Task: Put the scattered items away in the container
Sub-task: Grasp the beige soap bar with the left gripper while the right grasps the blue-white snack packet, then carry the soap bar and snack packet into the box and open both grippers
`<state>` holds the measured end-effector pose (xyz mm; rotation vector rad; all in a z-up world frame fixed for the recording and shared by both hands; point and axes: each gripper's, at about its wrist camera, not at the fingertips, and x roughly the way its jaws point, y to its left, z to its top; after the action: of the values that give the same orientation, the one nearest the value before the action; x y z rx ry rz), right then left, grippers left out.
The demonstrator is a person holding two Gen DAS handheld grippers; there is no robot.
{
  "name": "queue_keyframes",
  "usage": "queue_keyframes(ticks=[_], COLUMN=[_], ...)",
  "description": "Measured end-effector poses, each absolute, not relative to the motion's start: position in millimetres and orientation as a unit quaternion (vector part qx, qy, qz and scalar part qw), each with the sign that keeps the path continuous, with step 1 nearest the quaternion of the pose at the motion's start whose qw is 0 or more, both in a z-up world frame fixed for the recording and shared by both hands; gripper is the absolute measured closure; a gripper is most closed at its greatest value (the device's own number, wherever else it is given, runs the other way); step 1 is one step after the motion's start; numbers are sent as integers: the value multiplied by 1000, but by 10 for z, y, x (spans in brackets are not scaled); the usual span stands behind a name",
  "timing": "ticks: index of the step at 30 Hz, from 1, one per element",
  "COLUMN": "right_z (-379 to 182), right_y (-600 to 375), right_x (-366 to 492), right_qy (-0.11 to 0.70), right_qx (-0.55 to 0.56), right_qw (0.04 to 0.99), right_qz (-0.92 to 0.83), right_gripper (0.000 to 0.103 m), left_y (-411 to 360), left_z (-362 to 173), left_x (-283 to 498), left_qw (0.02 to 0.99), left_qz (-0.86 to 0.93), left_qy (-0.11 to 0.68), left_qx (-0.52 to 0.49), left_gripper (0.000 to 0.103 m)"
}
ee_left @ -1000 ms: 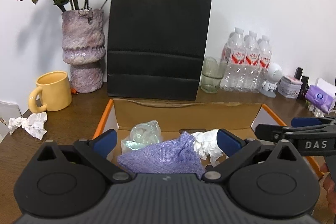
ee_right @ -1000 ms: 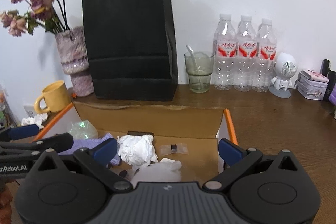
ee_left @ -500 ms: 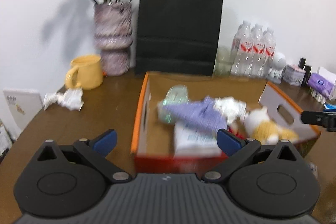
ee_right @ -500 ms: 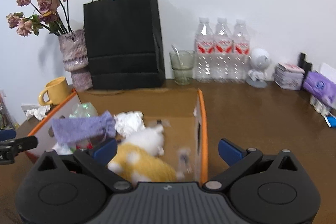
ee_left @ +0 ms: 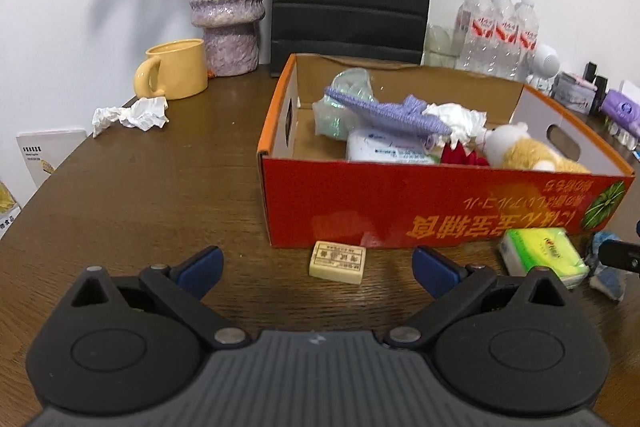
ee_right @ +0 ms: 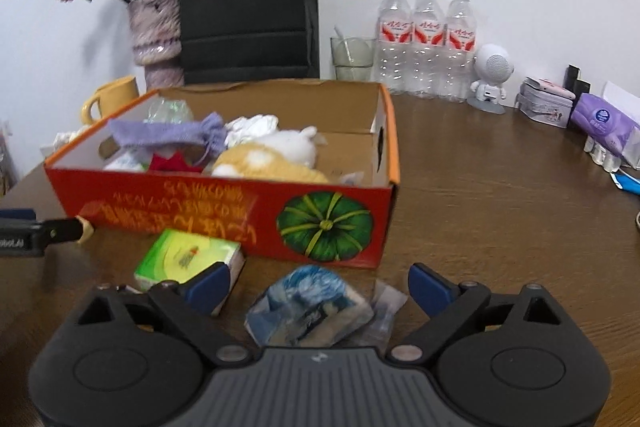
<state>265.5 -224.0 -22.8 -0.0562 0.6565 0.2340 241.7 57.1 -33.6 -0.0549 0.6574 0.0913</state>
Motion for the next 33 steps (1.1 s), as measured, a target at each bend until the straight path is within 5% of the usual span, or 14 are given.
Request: queue_keyframes(ticks=[5, 8, 9, 10, 16, 33], right_z=[-351, -361, -355, -349, -308, -224], right_y=[-2183, -2175, -2179, -2187, -2260, -2256], right_x=[2699, 2673, 2666, 2660, 2658, 2526], right_qy=[341, 335, 333, 330, 321, 298], right_qx=[-37, -37, -35, -32, -6, 3], right_qw=[931, 932, 933, 934, 937, 943], right_qz=[123, 131, 133, 133, 137, 145], right_gripper=[29, 51, 57, 63, 74, 76], left_y=[564, 548, 549, 560, 581, 532], left_z=[-401, -426, -418, -409, -410, -341], left_x=[2507, 2525, 2514, 2504, 2450, 2252], left_qw=[942, 942, 943, 944, 946, 954], left_qz=[48, 53, 52, 48, 41, 31], left_qy=[332, 332, 328, 326, 321, 296], left_qx=[-28, -19, -18, -23, -33, -46], left_gripper=[13, 42, 65, 71, 71, 71])
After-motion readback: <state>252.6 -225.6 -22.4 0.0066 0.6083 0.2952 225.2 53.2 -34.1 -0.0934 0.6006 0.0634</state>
